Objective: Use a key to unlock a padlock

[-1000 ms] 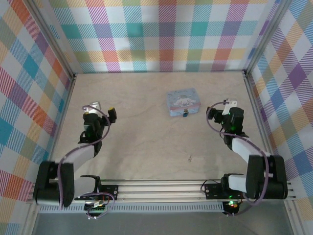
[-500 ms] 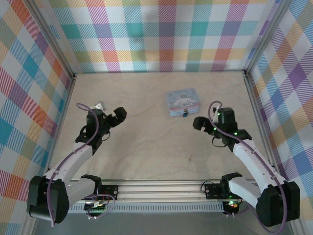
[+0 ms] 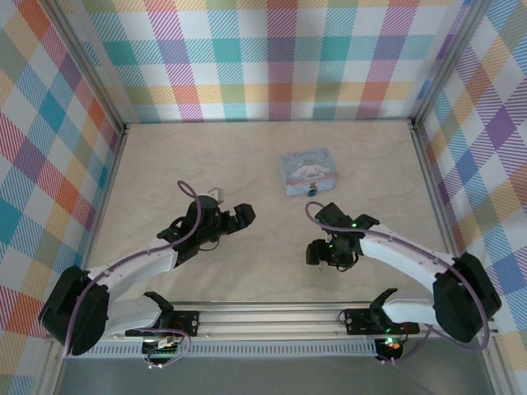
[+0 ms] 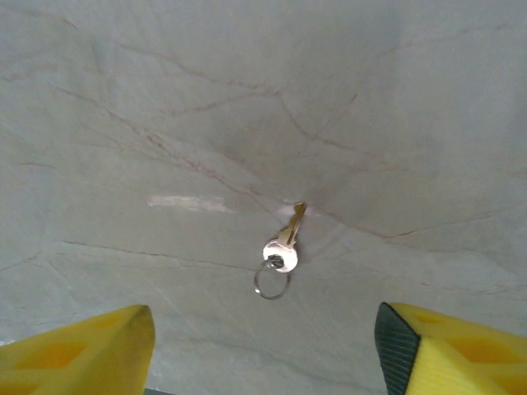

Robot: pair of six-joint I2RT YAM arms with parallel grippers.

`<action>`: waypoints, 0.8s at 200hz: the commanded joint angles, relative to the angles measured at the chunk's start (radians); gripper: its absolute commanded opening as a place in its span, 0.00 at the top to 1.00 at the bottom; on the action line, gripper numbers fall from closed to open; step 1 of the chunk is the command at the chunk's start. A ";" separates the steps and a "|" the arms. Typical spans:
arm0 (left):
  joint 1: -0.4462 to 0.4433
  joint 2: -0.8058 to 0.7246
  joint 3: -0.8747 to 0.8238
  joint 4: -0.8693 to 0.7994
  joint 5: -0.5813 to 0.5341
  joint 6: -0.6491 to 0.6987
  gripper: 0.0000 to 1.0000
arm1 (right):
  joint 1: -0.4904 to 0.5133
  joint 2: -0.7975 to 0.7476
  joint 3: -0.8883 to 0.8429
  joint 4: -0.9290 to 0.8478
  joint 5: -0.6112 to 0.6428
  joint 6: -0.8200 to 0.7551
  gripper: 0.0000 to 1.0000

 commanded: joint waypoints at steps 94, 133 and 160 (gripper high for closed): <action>-0.041 0.068 0.048 0.035 -0.023 -0.010 0.00 | 0.097 0.212 0.091 -0.046 0.114 0.045 0.52; -0.041 0.054 0.048 0.018 -0.031 -0.002 0.00 | 0.097 0.225 0.085 -0.024 0.120 0.049 0.60; -0.041 0.052 0.048 0.013 -0.032 -0.001 0.00 | 0.097 0.234 0.079 -0.014 0.118 0.050 0.64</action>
